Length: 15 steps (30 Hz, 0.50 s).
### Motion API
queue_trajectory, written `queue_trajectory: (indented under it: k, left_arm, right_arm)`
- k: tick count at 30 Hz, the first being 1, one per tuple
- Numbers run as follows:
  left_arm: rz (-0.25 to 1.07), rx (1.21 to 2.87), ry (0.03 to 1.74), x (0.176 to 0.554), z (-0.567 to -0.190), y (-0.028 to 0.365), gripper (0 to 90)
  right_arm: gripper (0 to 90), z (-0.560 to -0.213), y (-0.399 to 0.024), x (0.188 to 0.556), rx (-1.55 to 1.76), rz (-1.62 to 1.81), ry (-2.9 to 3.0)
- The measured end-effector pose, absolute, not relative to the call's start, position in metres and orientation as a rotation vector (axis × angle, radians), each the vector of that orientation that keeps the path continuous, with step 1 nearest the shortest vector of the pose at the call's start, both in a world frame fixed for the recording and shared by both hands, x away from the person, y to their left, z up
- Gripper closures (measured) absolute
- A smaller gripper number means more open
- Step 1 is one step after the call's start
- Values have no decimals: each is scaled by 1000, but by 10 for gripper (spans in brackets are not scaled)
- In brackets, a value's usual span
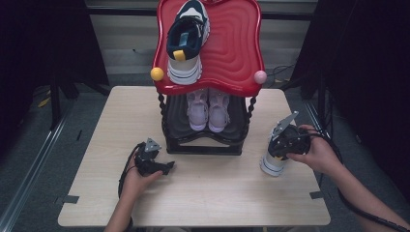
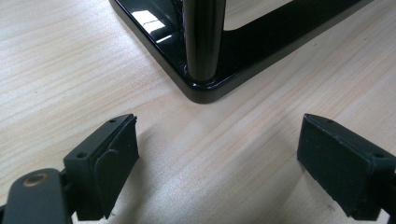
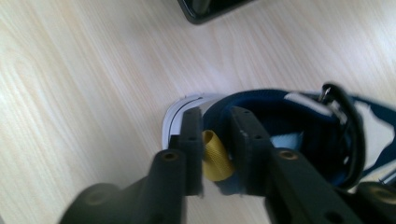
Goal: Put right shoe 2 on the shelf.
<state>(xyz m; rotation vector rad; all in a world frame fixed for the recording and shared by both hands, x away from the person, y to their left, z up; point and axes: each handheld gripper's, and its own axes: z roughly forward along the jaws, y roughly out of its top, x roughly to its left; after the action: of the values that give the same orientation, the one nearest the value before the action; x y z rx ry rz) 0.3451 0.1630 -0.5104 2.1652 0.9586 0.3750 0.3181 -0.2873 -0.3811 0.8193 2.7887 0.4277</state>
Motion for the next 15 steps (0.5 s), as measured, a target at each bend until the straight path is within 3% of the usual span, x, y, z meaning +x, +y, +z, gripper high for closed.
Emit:
queue_trajectory:
  k: [9, 15]
  left_arm:
    - [376, 2164, 959, 345, -511, 163, 120]
    - [376, 2165, 959, 345, -511, 163, 121]
  right_arm:
    - [788, -373, -271, 310, 738, 445, 2880]
    - [602, -374, -269, 312, 845, 377, 2919]
